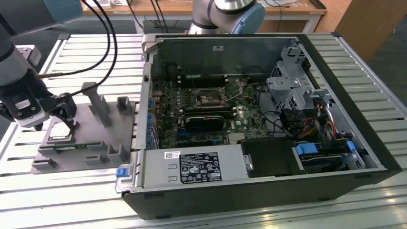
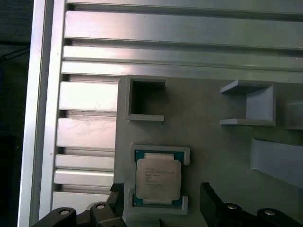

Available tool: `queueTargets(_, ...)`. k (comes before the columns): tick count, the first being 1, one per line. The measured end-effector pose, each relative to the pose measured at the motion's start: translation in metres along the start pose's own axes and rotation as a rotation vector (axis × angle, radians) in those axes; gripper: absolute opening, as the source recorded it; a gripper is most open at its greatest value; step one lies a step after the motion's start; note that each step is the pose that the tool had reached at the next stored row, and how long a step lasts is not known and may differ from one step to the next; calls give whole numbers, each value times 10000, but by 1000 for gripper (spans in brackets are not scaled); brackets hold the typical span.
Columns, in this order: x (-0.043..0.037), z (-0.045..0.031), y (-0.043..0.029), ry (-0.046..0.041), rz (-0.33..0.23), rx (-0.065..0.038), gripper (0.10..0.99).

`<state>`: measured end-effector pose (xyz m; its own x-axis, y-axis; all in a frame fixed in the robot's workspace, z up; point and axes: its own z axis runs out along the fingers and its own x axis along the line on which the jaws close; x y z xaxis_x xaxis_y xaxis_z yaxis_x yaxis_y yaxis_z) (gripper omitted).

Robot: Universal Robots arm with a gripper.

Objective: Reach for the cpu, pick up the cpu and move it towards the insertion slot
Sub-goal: 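Pick up the cpu and move it towards the insertion slot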

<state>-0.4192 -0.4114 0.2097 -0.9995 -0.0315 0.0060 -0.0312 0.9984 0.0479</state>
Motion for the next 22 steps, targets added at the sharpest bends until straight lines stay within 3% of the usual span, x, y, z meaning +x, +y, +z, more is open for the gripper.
queueTargets(6,-1,107,10,5,3,0,733)
queueTargets(10,-3,144,40,4,1,-1,733)
queueTargets(18,-4,246,36,7,2,66,733)
queueTargets(22,-3,262,35,10,3,79,733)
